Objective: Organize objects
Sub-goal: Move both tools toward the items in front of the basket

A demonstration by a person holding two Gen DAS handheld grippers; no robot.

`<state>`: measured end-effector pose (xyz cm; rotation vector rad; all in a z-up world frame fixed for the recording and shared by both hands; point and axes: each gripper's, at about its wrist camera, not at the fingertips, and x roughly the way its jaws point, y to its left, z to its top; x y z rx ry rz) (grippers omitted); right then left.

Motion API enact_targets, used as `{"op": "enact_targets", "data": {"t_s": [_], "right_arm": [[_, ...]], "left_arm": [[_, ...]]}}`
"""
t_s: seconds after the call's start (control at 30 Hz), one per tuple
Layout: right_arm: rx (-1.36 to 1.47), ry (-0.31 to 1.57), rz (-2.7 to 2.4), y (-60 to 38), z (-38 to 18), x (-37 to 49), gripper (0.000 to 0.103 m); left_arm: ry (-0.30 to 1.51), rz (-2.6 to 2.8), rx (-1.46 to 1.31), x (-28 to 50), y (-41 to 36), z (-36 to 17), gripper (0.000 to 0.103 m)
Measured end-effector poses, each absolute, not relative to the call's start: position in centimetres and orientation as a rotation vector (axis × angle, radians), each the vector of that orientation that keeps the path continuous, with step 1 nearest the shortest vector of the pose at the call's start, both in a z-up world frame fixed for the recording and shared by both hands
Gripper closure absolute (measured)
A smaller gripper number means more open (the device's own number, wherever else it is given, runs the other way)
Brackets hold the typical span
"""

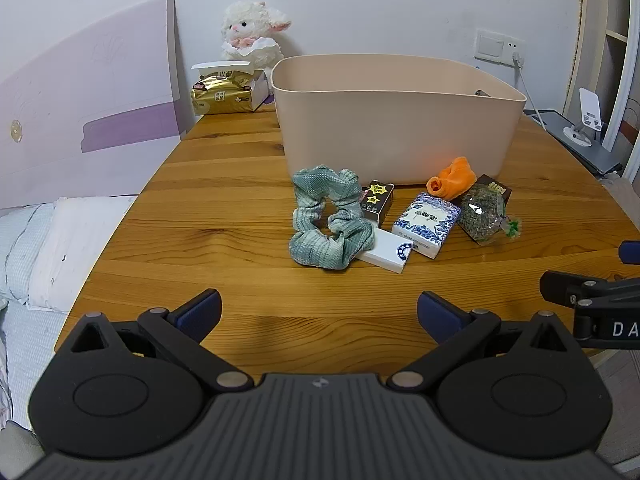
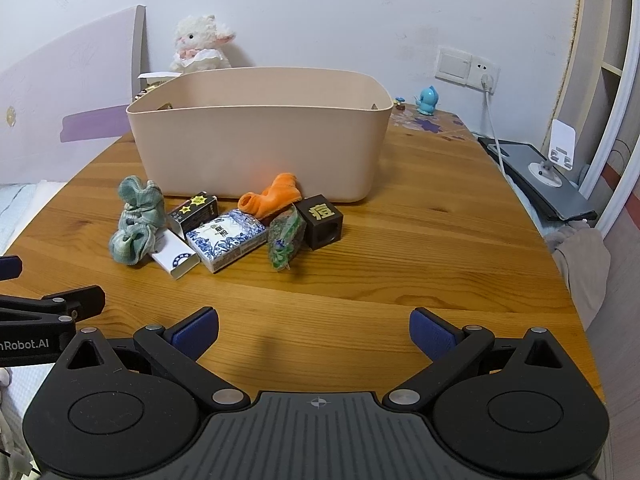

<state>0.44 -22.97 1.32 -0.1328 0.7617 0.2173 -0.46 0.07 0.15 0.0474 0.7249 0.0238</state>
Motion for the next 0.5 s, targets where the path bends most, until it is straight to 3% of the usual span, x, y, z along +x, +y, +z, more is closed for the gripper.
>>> {"op": "enact_targets", "data": {"t_s": [0.5], "right_arm": [[-0.157,0.764,0.266,-22.4,1.1,1.7,0.0]], "left_arm": [[0.74,0.073,0.024,0.4,0.9,-0.1,0.0]]}}
